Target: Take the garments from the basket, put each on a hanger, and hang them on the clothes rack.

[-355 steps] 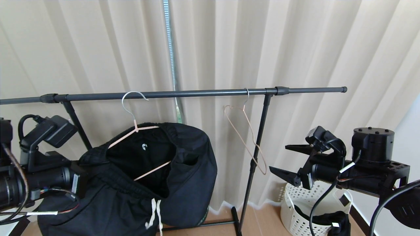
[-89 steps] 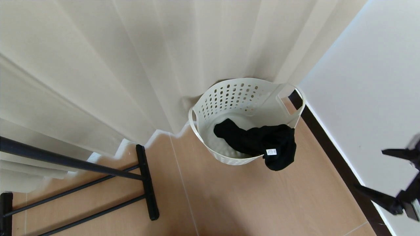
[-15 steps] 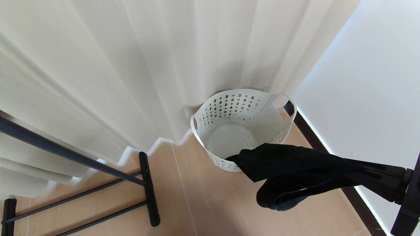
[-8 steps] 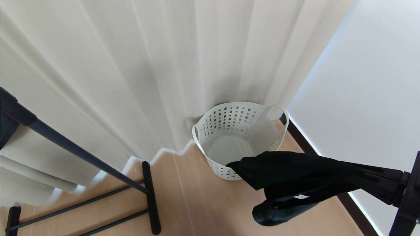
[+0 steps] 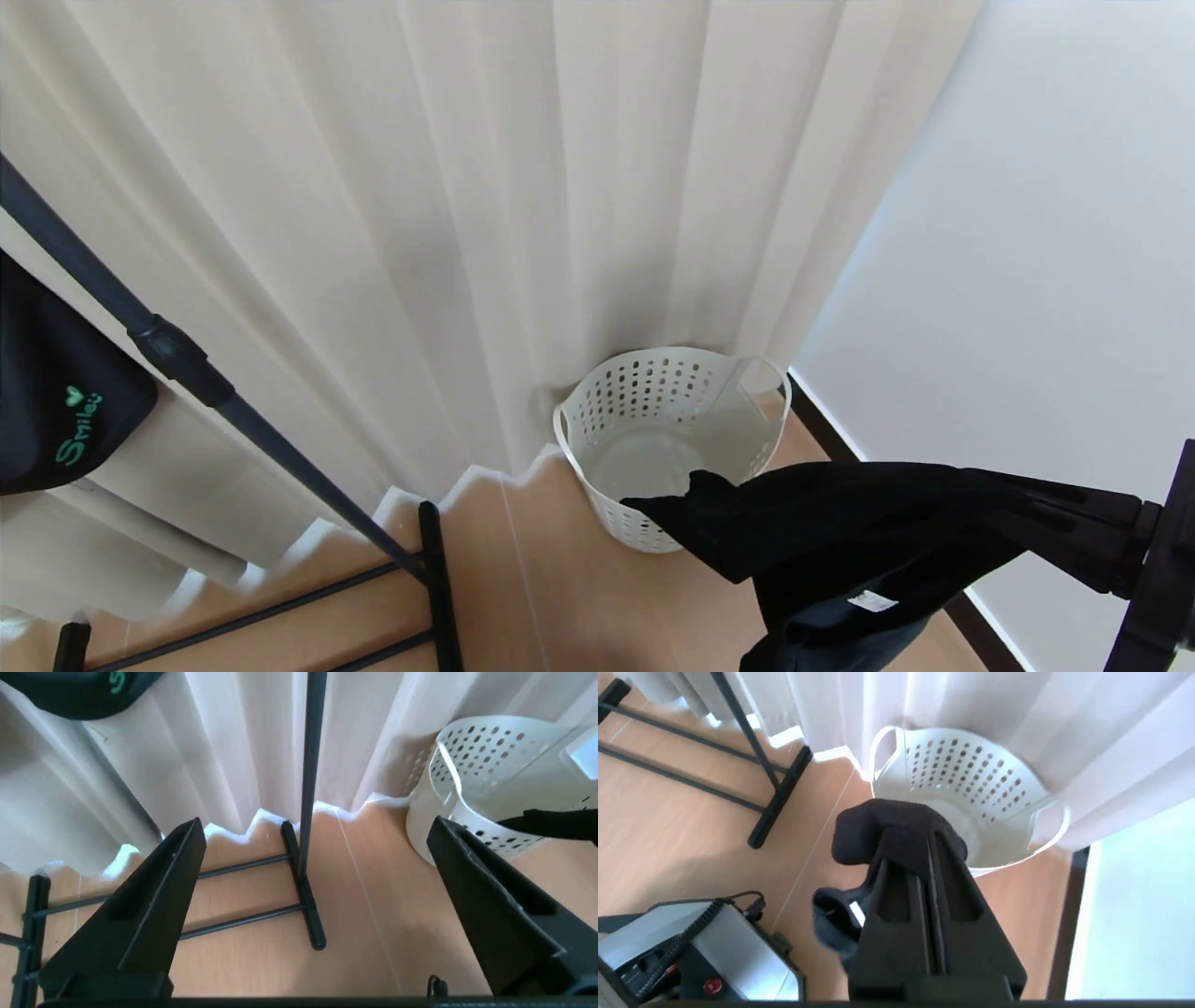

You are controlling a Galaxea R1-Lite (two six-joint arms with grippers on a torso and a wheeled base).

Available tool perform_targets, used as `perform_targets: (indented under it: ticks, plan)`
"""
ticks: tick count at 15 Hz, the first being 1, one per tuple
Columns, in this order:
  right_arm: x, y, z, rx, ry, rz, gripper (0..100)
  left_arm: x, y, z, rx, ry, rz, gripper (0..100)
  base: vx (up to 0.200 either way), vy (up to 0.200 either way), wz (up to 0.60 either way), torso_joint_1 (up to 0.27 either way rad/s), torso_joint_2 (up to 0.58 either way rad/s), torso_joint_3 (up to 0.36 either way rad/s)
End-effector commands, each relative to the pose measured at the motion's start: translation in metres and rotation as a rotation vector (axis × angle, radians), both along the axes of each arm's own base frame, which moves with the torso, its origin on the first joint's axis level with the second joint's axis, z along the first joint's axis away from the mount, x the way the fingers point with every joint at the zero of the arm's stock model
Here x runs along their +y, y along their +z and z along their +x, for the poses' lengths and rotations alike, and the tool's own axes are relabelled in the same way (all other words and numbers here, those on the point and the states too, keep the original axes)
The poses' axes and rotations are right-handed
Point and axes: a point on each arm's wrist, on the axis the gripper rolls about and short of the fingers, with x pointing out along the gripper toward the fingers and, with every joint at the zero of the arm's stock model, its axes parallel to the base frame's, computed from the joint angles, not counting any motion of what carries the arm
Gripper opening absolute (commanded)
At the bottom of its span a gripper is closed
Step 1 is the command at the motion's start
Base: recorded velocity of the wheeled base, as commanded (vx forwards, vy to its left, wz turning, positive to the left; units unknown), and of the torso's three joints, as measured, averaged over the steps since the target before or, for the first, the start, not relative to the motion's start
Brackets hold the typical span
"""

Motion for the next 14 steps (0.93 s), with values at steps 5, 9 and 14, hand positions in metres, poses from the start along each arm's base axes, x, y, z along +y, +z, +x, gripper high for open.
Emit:
perform_targets:
  ticks: [5, 9, 14]
  plan:
    - [0.0009, -0.0026, 0.0008, 0.002, 0.001, -0.004, 0, 0.0000, -0.0001, 0.0002, 0.003, 0.001, 0.000, 100, 0.000, 0.000, 0.00, 0.011, -0.03, 0.174]
    - [0.0029, -0.0060, 0.0060, 0.021, -0.016, -0.019, 0, 0.0000, -0.0001, 0.0002, 0.003, 0.001, 0.000, 100, 0.000, 0.000, 0.00, 0.047, -0.14, 0.096]
    - [0.0030, -0.0087, 0.0061, 0.028, -0.015, -0.028, 0, 0.0000, -0.0001, 0.0001, 0.001, 0.000, 0.000, 100, 0.000, 0.000, 0.00, 0.150, -0.46, -0.103]
